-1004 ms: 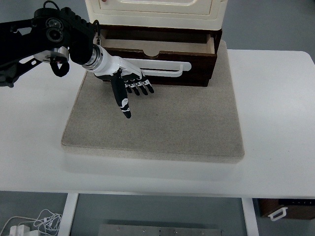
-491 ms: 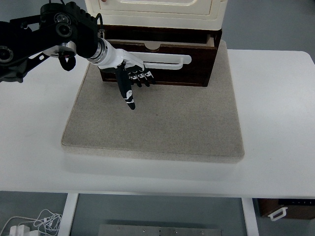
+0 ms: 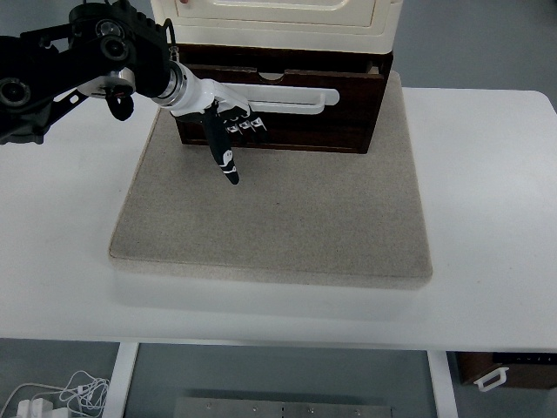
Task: Close the drawer under the combination cabinet
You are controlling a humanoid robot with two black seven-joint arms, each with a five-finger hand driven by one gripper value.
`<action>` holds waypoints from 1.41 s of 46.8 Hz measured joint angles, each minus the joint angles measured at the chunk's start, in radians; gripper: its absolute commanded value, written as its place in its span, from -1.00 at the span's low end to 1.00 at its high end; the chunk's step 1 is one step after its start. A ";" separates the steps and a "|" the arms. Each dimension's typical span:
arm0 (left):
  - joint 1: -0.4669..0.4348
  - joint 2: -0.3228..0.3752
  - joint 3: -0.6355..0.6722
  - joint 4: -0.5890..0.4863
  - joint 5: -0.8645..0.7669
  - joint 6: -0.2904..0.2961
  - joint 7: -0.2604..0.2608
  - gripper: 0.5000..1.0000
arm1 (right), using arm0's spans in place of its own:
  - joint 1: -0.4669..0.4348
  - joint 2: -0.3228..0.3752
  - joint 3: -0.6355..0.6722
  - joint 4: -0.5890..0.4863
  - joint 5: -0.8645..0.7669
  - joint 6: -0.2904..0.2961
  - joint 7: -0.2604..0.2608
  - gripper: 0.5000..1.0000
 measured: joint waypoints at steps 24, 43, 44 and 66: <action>0.002 -0.006 -0.011 0.030 0.022 0.041 -0.016 0.95 | 0.000 0.000 0.000 0.000 0.000 0.000 0.000 0.81; 0.002 -0.005 -0.018 0.053 0.029 0.062 -0.029 0.95 | 0.000 0.000 0.000 0.000 0.000 0.000 0.000 0.81; 0.002 -0.005 -0.018 0.053 0.029 0.062 -0.029 0.95 | 0.000 0.000 0.000 0.000 0.000 0.000 0.000 0.81; -0.001 -0.005 -0.049 0.052 0.016 0.046 -0.031 0.98 | 0.000 0.000 0.000 0.000 0.000 0.000 0.000 0.81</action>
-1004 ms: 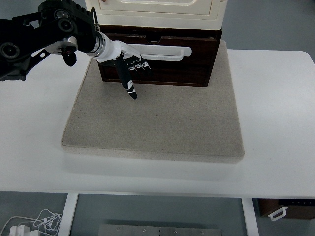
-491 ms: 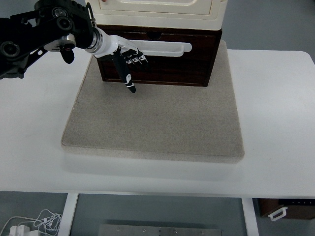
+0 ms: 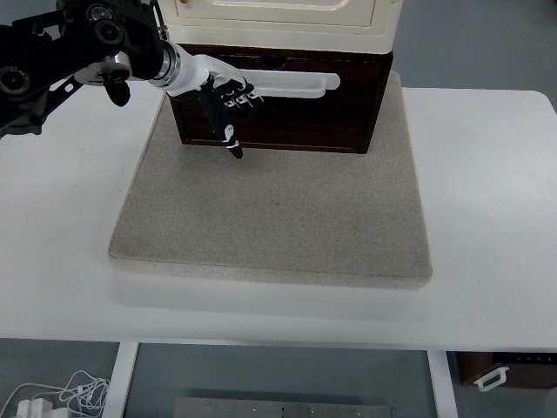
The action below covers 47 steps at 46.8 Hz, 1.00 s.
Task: Close the drawer under the combination cabinet
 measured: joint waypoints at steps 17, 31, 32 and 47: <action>0.009 -0.008 -0.040 -0.081 -0.011 -0.080 -0.021 0.98 | 0.000 0.000 0.000 0.000 0.000 0.000 0.000 0.81; 0.025 -0.039 -0.203 -0.138 -0.106 -0.104 -0.071 0.99 | 0.000 0.000 0.000 0.000 0.000 0.000 0.000 0.81; 0.025 -0.040 -0.215 -0.138 -0.108 -0.104 -0.080 0.99 | 0.000 0.000 0.000 0.000 0.000 0.000 0.000 0.81; 0.023 -0.042 -0.438 -0.116 -0.126 -0.104 -0.269 0.99 | 0.000 0.000 0.000 0.000 0.000 0.000 0.000 0.81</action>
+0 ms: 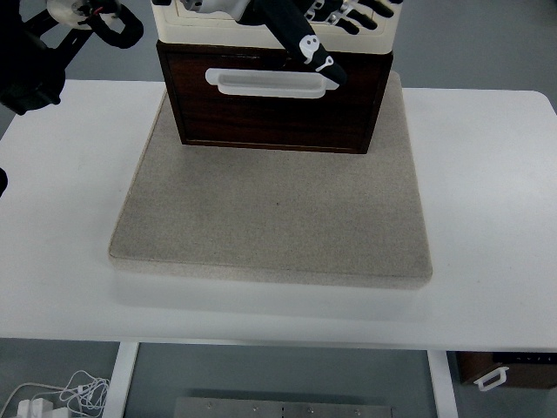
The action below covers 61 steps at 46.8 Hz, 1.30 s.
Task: Close the drawer under the combination cabinet
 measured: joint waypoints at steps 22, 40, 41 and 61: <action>-0.053 -0.002 -0.360 0.176 -0.041 0.091 -0.309 0.98 | 0.000 0.000 0.000 0.000 0.000 0.000 0.000 0.81; -0.055 0.010 -0.449 0.321 -0.142 0.435 -0.383 0.99 | 0.000 0.000 0.000 0.000 0.000 0.000 0.000 0.81; -0.056 0.009 -0.450 0.336 -0.144 0.454 -0.386 0.99 | 0.000 0.000 0.001 0.000 0.000 0.000 0.000 0.81; -0.057 0.022 -0.434 0.656 -0.346 0.546 -0.385 0.99 | 0.000 0.000 0.003 0.000 0.000 0.000 0.000 0.81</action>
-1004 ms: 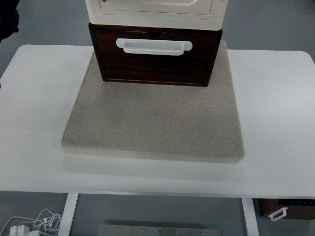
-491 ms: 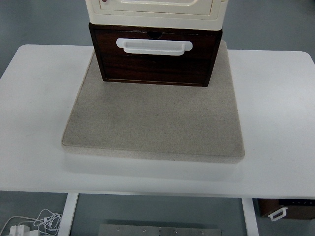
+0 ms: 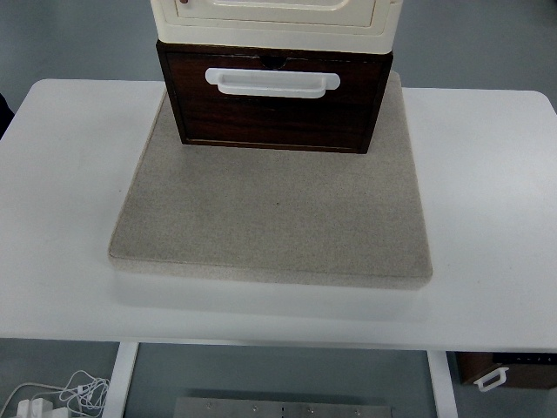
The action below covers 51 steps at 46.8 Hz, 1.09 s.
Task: Close the drawer under the combination cabinet
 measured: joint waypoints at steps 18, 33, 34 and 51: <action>0.079 -0.039 0.032 0.205 -0.004 0.031 0.020 0.99 | 0.000 0.000 -0.002 0.000 0.000 0.000 0.000 0.81; 0.203 -0.100 0.034 0.208 -0.156 0.031 0.023 0.99 | 0.000 0.000 0.001 0.000 0.000 0.000 0.000 0.81; 0.209 -0.105 0.034 0.208 -0.165 0.031 0.023 0.99 | 0.000 0.000 0.000 0.000 0.000 0.000 0.000 0.81; 0.310 -0.194 0.030 0.200 -0.246 -0.027 0.023 0.99 | 0.008 0.000 0.004 0.000 0.001 -0.002 0.000 0.81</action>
